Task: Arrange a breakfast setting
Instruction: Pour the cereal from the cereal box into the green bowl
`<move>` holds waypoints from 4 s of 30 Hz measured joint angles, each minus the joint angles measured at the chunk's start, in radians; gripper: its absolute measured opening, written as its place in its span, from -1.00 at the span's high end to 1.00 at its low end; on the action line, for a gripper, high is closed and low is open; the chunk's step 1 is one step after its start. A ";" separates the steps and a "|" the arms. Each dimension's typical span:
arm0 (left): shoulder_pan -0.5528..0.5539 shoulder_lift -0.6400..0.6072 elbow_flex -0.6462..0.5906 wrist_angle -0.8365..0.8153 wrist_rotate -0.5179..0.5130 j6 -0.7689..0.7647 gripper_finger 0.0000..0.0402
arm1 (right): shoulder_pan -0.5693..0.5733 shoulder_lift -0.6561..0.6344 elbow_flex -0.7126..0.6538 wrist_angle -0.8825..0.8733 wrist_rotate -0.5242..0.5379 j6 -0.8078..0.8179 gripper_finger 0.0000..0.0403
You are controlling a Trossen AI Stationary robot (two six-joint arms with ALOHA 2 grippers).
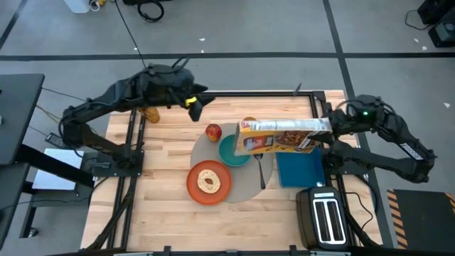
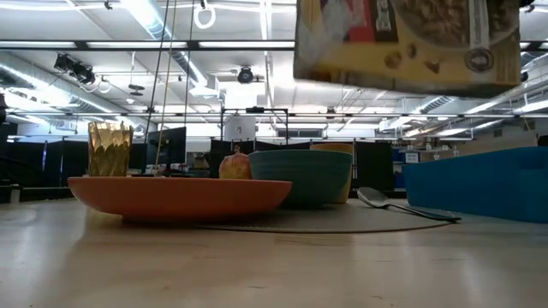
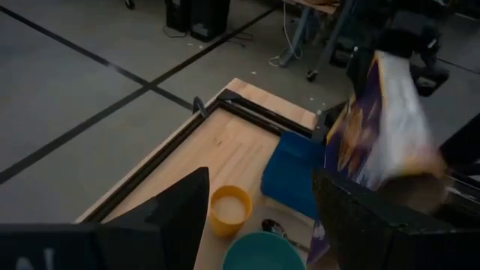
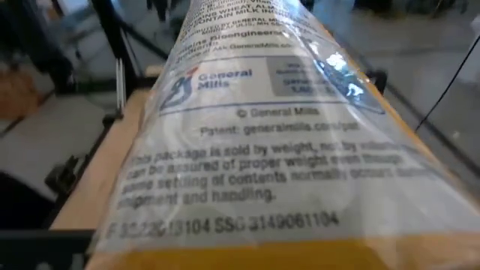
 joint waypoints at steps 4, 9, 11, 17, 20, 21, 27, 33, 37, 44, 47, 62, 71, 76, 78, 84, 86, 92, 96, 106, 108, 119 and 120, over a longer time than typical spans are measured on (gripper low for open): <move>-0.015 0.025 0.000 0.010 -0.002 0.008 -0.21 | 0.000 0.060 0.000 -0.026 0.001 -0.032 0.06; -0.024 0.024 0.001 0.017 0.001 0.016 -0.21 | 0.000 0.143 0.054 -0.078 0.020 -0.099 0.06; -0.024 0.024 0.001 0.011 0.000 0.020 -0.21 | 0.000 0.178 0.080 -0.117 0.045 -0.127 0.06; -0.042 0.021 0.001 0.010 0.001 0.017 -0.21 | 0.000 0.282 0.172 -0.159 0.063 -0.193 0.06; -0.064 0.021 0.001 0.011 0.001 0.022 -0.21 | 0.000 0.332 0.220 -0.173 0.066 -0.233 0.06; -0.070 0.021 0.001 0.010 0.001 0.019 -0.21 | 0.000 0.347 0.233 -0.184 0.070 -0.247 0.06; -0.080 0.000 0.002 0.009 0.001 -0.004 -0.21 | 0.019 0.439 0.318 -0.225 0.104 -0.320 0.06; -0.077 -0.031 0.000 -0.021 0.000 -0.011 -0.21 | 0.070 0.516 0.392 -0.259 0.126 -0.341 0.06; -0.071 -0.049 0.000 -0.028 -0.001 0.005 -0.21 | 0.104 0.559 0.428 -0.289 0.172 -0.362 0.06; -0.059 -0.051 0.002 -0.024 -0.003 0.041 -0.21 | 0.158 0.628 0.492 -0.322 0.225 -0.378 0.06; -0.053 -0.051 0.002 -0.026 -0.003 0.042 -0.21 | 0.175 0.652 0.522 -0.335 0.250 -0.381 0.06; -0.031 -0.051 0.002 -0.028 -0.003 0.095 -0.21 | 0.295 0.804 0.677 -0.405 0.363 -0.365 0.06; -0.027 -0.078 0.000 -0.043 -0.003 0.122 -0.21 | 0.387 0.904 0.774 -0.472 0.460 -0.361 0.06; -0.027 -0.109 0.001 -0.056 -0.003 0.131 -0.21 | 0.418 0.952 0.812 -0.475 0.500 -0.362 0.06; -0.027 -0.117 0.001 -0.069 -0.003 0.132 -0.21 | 0.426 0.965 0.822 -0.483 0.506 -0.361 0.06; -0.028 -0.128 0.001 -0.077 0.002 0.131 -0.21 | 0.456 1.025 0.852 -0.502 0.532 -0.359 0.06; -0.028 -0.129 0.002 -0.089 0.007 0.131 -0.21 | 0.469 1.052 0.874 -0.519 0.547 -0.359 0.06; -0.028 -0.128 0.001 -0.105 0.009 0.123 -0.21 | 0.484 1.098 0.948 -0.540 0.563 -0.359 0.06; -0.028 -0.128 0.001 -0.112 0.009 0.123 -0.21 | 0.485 1.101 0.973 -0.557 0.563 -0.359 0.06; -0.028 -0.131 0.001 -0.111 0.009 0.123 -0.21 | 0.508 1.112 1.023 -0.601 0.565 -0.358 0.06; -0.028 -0.131 0.001 -0.111 0.009 0.122 -0.21 | 0.512 1.112 1.023 -0.621 0.588 -0.358 0.06; -0.028 -0.131 0.001 -0.109 0.009 0.116 -0.21 | 0.523 1.103 1.023 -0.630 0.673 -0.356 0.06; -0.028 -0.131 0.001 -0.109 0.009 0.115 -0.21 | 0.528 1.102 1.023 -0.629 0.687 -0.359 0.06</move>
